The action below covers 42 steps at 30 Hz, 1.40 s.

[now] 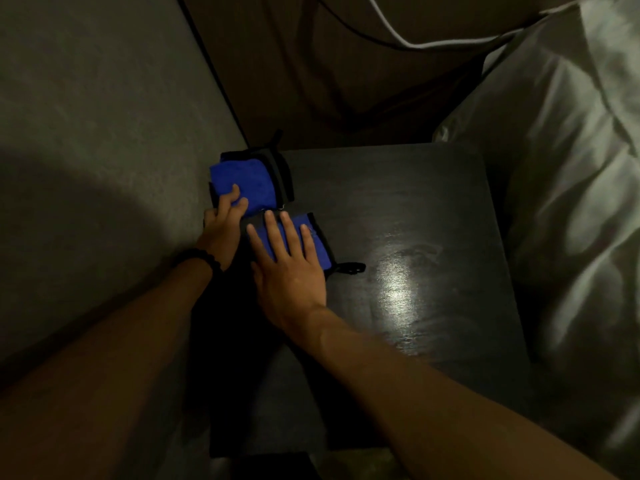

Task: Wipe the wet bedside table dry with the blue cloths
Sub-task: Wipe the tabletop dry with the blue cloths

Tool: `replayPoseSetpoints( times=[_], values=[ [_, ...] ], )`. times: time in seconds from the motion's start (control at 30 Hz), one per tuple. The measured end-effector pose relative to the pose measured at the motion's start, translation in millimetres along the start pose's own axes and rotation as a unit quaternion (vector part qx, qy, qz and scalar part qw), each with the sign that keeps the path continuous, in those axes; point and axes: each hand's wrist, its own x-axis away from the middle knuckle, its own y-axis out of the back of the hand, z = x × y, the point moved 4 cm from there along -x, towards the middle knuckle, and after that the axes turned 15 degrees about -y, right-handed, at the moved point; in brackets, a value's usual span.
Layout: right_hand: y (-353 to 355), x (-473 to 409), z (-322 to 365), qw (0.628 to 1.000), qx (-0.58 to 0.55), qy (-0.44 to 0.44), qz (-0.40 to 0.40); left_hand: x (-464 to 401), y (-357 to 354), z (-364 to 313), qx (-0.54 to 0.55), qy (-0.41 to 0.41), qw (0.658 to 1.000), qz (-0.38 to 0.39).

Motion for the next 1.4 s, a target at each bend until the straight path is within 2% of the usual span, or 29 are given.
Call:
replayPoseSetpoints(
  times=[0.07, 0.27, 0.47, 0.7, 0.93, 1.07, 1.17, 1.3, 1.4],
  values=[
    [-2.3, 2.1, 9.3, 1.000, 0.002, 0.013, 0.009, 0.3, -1.3, -4.0, 0.047, 0.033, 0.998, -0.013],
    [-11.3, 11.4, 31.7, 0.995, 0.068, 0.061, 0.032, 2.3, -2.5, -1.8, 0.081, 0.070, 0.994, -0.021],
    [-8.0, 21.9, 29.1, 0.987, 0.096, 0.128, 0.022, 3.3, -1.8, -5.3, 0.048, 0.087, 0.995, -0.023],
    [-0.7, 35.3, 17.5, 0.979, 0.102, 0.174, 0.028, 12.5, -8.9, -10.5, -0.175, 0.087, 0.981, -0.002],
    [2.5, 43.9, -5.7, 0.978, 0.098, 0.181, 0.016, 12.7, -15.0, -5.4, -0.183, 0.073, 0.980, -0.008],
    [6.6, 50.5, -25.5, 0.984, 0.041, 0.172, -0.012, 11.1, -15.6, -3.6, -0.266, 0.025, 0.963, 0.035],
    [7.5, 52.6, -41.2, 0.984, -0.003, 0.179, -0.020, 10.9, -15.7, -3.7, -0.232, 0.054, 0.971, 0.003],
    [7.8, 51.4, -54.5, 0.984, -0.009, 0.175, -0.012, 16.2, -17.9, -10.0, -0.308, 0.076, 0.948, 0.002],
    [9.4, 49.6, -61.3, 0.986, -0.004, 0.166, -0.010, 16.7, -19.0, -13.3, -0.326, 0.078, 0.942, 0.004]
  ],
)
